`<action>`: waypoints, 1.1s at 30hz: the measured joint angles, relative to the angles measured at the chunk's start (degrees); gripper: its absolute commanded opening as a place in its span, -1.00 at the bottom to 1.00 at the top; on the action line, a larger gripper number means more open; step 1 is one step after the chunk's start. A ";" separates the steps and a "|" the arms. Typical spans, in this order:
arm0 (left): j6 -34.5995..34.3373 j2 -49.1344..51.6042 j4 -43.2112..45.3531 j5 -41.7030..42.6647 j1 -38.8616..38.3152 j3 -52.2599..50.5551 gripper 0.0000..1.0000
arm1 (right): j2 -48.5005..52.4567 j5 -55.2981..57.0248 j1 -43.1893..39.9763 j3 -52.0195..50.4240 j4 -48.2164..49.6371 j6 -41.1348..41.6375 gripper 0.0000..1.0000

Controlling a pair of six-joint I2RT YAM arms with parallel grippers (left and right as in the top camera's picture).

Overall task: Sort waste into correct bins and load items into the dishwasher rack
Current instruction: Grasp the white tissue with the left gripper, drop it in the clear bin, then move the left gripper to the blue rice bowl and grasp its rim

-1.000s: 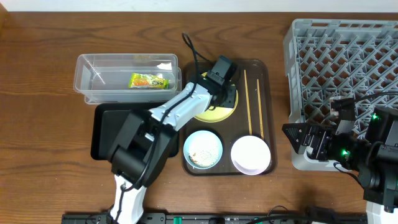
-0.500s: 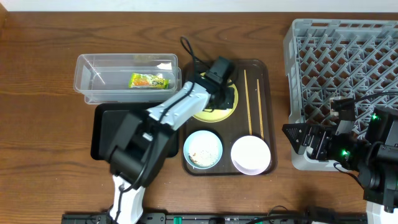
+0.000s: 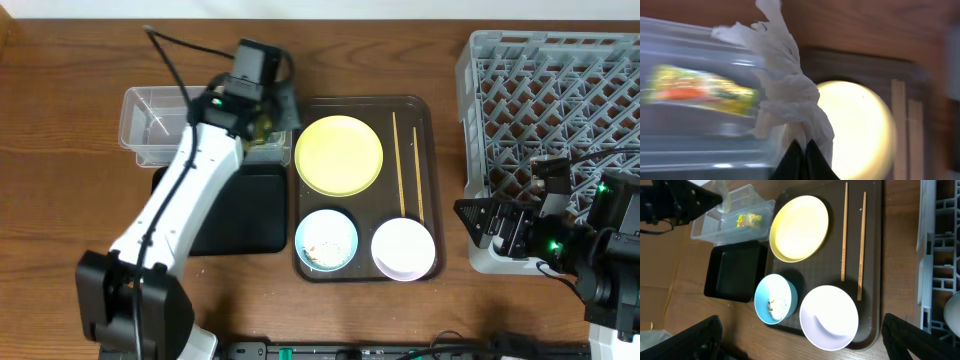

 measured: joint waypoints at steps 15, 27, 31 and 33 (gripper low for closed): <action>3.58 0.31 -12.20 2.12 3.61 -0.42 0.29 | 0.00 4.44 0.00 0.00 -0.02 0.00 0.98; 4.63 -15.89 -24.74 6.51 -5.75 -0.42 0.28 | 0.00 10.58 0.00 0.00 -0.02 0.00 0.98; 4.63 -18.82 -27.32 6.84 -9.60 -0.42 0.29 | 0.00 11.65 0.00 0.00 -0.02 0.00 0.98; 4.61 -19.37 -28.87 6.84 -11.30 -0.42 0.28 | 0.00 11.85 0.00 0.00 -0.02 0.00 0.98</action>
